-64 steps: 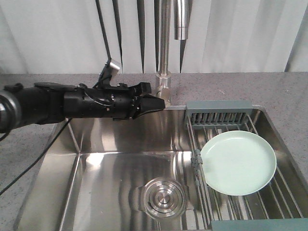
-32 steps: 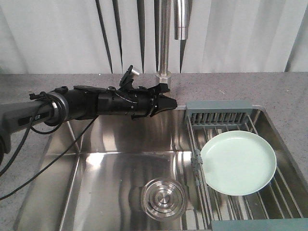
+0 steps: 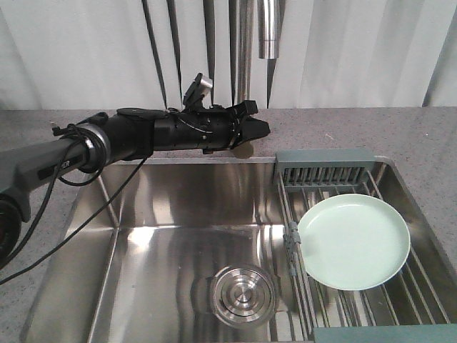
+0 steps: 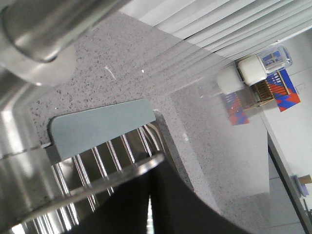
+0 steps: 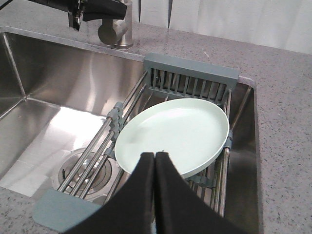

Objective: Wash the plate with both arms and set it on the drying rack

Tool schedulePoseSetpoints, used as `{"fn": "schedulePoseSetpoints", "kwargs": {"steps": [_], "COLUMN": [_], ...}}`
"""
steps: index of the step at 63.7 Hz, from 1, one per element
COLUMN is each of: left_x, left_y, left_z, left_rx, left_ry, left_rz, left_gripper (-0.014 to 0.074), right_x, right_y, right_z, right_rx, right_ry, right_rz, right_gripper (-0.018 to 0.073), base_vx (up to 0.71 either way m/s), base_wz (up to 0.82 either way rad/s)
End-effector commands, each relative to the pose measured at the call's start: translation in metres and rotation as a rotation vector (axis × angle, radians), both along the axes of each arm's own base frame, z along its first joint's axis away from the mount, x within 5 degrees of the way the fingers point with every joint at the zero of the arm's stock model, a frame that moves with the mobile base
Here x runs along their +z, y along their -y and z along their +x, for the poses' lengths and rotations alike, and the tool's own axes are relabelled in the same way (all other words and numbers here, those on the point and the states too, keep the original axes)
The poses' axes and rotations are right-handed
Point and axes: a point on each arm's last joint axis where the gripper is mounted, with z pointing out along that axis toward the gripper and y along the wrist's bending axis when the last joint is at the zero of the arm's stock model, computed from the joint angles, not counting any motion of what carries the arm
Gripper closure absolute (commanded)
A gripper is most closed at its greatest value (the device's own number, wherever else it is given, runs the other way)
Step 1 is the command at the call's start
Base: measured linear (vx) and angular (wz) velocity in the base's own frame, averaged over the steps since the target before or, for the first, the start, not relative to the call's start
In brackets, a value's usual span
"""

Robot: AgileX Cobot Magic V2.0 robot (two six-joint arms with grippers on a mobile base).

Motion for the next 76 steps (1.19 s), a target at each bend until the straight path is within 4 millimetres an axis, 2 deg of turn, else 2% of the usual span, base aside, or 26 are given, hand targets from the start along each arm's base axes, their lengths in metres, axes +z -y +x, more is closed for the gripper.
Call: {"fn": "schedulePoseSetpoints", "kwargs": {"steps": [1, 15, 26, 36, 47, 60, 76], "left_x": [0.054, 0.058, 0.077, 0.102, 0.126, 0.167, 0.232], "left_y": [-0.006, -0.001, -0.006, -0.028, -0.059, -0.086, -0.112], "left_z": [0.001, -0.009, -0.023, -0.041, -0.066, -0.109, -0.176], "left_rx": [0.077, -0.043, -0.157, -0.229, -0.240, -0.248, -0.182], "left_ry": [0.058, 0.064, 0.082, 0.085, 0.064, 0.078, 0.212], "left_rz": [-0.130, -0.172, -0.158, 0.037, 0.345, 0.586, 0.645], "left_gripper": [0.0602, 0.0602, 0.0602, 0.0602, 0.0602, 0.0602, 0.0602], "right_x": [0.014, 0.014, 0.014, 0.014, 0.013, 0.013, 0.013], "right_y": [0.000, 0.000, 0.000, 0.000, 0.000, 0.000, 0.000], "right_z": [0.002, 0.002, 0.002, 0.002, 0.002, 0.002, 0.002], "right_rx": [-0.007, -0.007, -0.007, -0.008, -0.007, -0.007, -0.008], "right_ry": [0.085, 0.086, 0.086, 0.085, 0.080, 0.080, 0.082], "right_rz": [0.013, 0.011, 0.011, 0.009, 0.008, 0.007, 0.005], "right_gripper": [0.0564, 0.0564, 0.0564, 0.0564, 0.0564, 0.0564, 0.0564], "base_vx": [0.00, 0.00, 0.00, 0.00, 0.00, 0.00, 0.00], "base_wz": [0.00, 0.00, 0.00, 0.00, 0.00, 0.00, 0.00]}}
